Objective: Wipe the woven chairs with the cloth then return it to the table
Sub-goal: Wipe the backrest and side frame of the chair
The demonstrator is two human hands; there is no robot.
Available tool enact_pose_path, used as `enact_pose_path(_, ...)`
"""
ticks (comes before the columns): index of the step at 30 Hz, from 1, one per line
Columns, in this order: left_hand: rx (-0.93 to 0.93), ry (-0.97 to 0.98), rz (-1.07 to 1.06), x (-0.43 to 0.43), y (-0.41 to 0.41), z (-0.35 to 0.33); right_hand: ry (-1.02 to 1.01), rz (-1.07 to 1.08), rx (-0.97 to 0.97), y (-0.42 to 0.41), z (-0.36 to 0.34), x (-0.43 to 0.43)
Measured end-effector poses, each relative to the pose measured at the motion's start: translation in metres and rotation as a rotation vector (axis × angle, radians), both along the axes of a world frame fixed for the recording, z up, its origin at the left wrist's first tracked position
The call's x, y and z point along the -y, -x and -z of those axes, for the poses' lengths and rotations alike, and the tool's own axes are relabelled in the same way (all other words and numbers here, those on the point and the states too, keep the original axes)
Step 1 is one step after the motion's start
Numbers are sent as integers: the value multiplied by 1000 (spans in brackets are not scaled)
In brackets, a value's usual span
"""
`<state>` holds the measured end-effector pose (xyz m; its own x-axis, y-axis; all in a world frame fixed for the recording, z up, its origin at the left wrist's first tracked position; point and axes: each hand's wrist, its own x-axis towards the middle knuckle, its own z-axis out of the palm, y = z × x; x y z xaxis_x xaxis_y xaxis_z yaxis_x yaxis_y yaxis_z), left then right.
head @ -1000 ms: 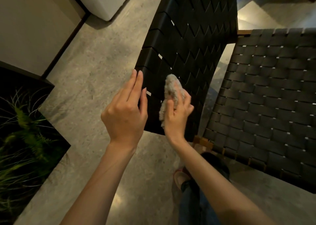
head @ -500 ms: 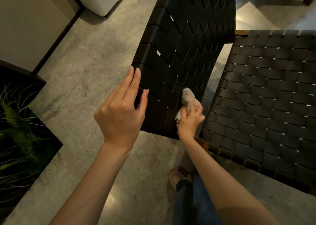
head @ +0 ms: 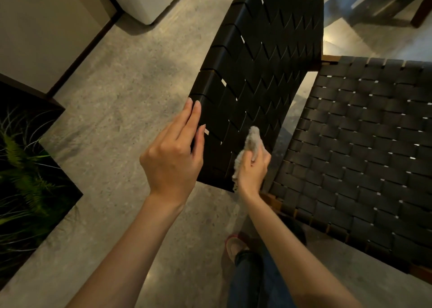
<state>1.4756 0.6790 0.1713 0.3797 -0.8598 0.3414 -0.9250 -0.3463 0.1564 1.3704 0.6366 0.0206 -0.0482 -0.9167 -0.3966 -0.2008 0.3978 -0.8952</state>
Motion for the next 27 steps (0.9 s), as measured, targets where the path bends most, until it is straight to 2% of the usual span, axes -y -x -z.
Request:
enact_pose_path(1, -20, 17, -8, 8, -1, -19, 101, -51, 50, -10, -35, 12)
enact_pose_path(4, -173, -42, -6, 6, 0, -18, 262, -124, 113, -40, -82, 27)
enact_pose_path(8, -422, -57, 0, -4, -7, -19, 455, -135, 69, -62, -114, 39)
enact_pose_path(12, -419, -120, 57, 8, -15, -23, 552, -156, -31, -64, -106, 45)
enact_pose_path(16, -373, -219, 133, 36, -17, -17, 395, -32, -63, -48, -57, 52)
enact_pose_path(20, -293, -294, 189, 59, -15, -9, 247, -19, -211, -21, 1, 59)
enact_pose_path(24, -233, -304, 188, 75, -17, -3, -4, -15, -330, 9, 57, 69)
enact_pose_path(27, -238, -291, 180, 78, -18, -1, -235, -35, -304, 31, 91, 74)
